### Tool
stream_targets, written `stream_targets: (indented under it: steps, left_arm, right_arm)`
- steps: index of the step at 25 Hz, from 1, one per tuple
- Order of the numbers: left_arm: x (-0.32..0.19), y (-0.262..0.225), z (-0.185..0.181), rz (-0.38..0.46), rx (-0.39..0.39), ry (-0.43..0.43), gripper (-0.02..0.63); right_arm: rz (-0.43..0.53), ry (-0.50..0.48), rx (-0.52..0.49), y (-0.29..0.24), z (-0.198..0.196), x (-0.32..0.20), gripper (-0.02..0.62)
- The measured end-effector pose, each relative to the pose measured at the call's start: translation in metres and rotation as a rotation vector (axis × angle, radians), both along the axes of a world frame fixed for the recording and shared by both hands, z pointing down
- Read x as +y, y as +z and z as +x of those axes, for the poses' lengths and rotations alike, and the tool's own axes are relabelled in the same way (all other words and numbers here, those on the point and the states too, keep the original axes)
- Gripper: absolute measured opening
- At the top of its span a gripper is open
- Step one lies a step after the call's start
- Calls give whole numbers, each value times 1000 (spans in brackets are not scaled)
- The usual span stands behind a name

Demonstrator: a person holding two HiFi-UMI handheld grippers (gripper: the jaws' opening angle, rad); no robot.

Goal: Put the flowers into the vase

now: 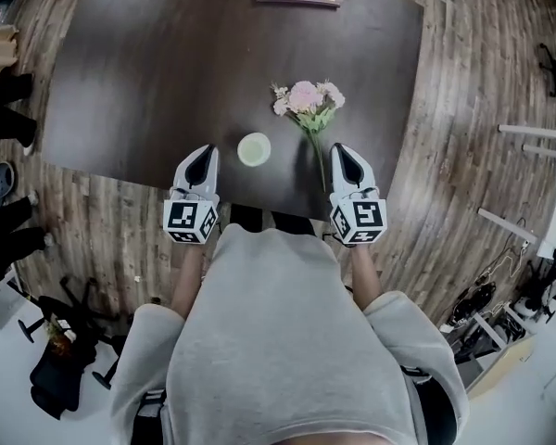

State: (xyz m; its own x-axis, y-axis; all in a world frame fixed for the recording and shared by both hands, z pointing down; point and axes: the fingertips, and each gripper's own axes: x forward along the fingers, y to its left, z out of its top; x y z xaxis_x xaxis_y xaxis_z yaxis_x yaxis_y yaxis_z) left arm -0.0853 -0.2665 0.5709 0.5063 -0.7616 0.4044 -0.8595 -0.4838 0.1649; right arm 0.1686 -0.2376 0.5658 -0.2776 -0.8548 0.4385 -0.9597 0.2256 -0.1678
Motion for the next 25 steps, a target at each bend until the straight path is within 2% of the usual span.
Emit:
stream_targets:
  steps: [7,12,13,15,19,25]
  left_arm:
    - [11,38,2,-80,10,23,9]
    - [5,40,4,-84,18,35,9]
    - [3,39,4,-80,19,37,9]
    - [-2,37,3,-73,24,38,9]
    - [-5,35,3,-71,33,38,9]
    - [-3,36,-1,-80,43,18,9]
  right_arm:
    - [-127,-22,71,48,-3,18,-2]
    - [-179,-32,107,66,-4,19,0]
    - [-199,-48,106,71,-6,19,17]
    - [-258,-93,107,85,-12,19,176]
    - [-383,-177,175,113,-14,14,192]
    - [-476,-215,217,134,-11,-7,193]
